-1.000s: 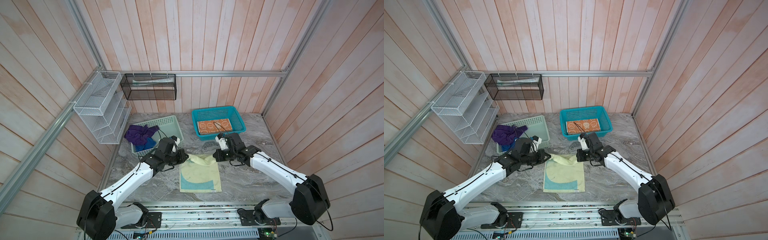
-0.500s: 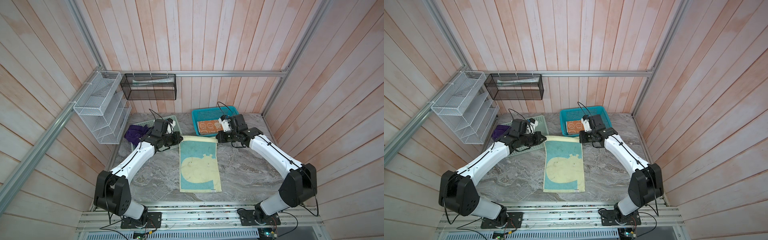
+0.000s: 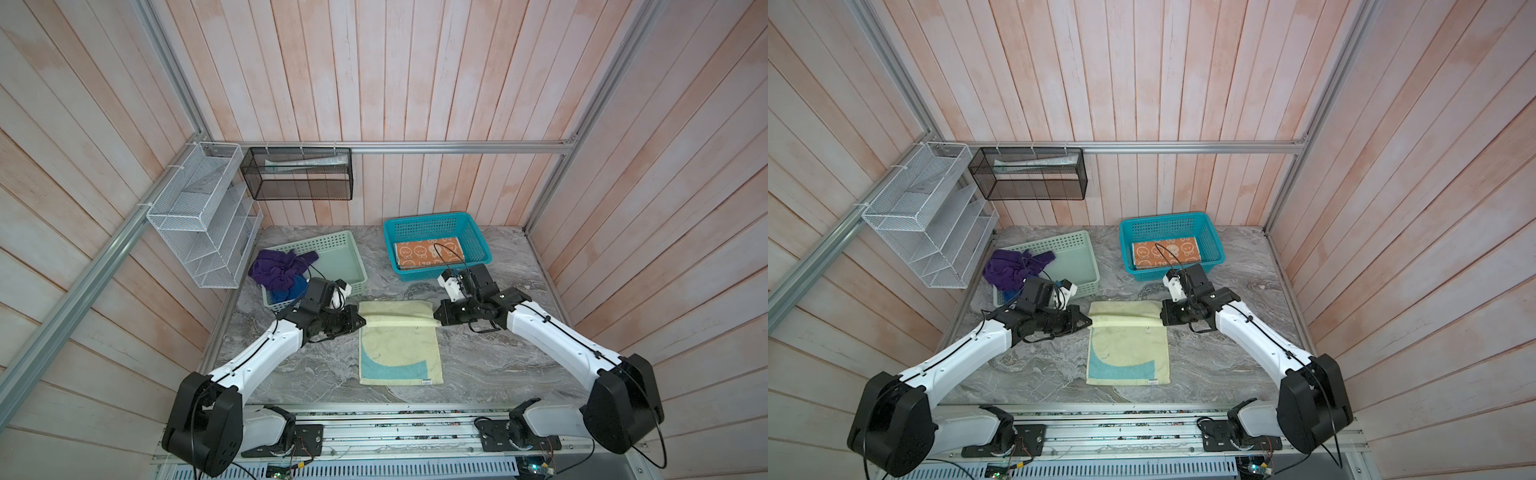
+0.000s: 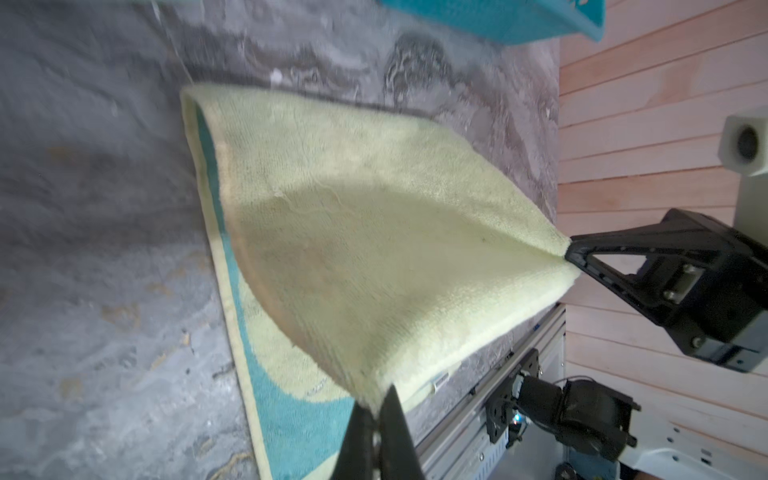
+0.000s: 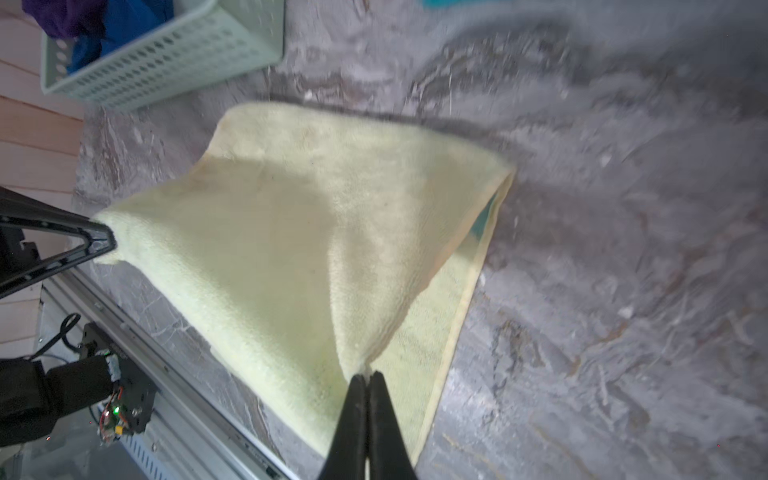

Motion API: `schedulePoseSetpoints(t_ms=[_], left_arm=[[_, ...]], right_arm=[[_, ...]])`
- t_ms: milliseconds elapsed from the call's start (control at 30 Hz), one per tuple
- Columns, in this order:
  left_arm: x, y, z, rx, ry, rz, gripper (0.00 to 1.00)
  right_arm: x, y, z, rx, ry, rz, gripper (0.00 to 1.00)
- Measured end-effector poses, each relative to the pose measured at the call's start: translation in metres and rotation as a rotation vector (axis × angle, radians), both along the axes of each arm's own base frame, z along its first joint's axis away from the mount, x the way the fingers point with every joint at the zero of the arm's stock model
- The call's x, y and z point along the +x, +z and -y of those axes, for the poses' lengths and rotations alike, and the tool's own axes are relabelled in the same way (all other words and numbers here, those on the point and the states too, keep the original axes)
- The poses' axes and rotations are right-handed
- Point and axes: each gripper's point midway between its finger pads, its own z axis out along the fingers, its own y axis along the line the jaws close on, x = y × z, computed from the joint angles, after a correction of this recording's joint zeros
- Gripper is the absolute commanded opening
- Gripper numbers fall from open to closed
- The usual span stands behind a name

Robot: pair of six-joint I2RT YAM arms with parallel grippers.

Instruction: Fold and stack the towels

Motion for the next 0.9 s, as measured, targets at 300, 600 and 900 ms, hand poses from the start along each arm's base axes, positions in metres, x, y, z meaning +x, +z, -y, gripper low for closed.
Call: schedulePoseSetpoints(t_ms=[300,600,900], left_arm=[[-0.066,-0.074,0.001,0.014,-0.016,-0.238,0.0],[-0.042,-0.032,0.014,-0.014,-0.027,-0.141,0.0],[-0.053,-0.005,0.01,-0.034,-0.035,-0.079,0.0]], right_arm=[[-0.062,-0.059,-0.003,-0.025,0.011,-0.191,0.0],[-0.056,-0.034,-0.011,-0.01,-0.001,-0.144,0.0],[-0.07,-0.009,-0.012,0.02,0.008,-0.1,0.0]])
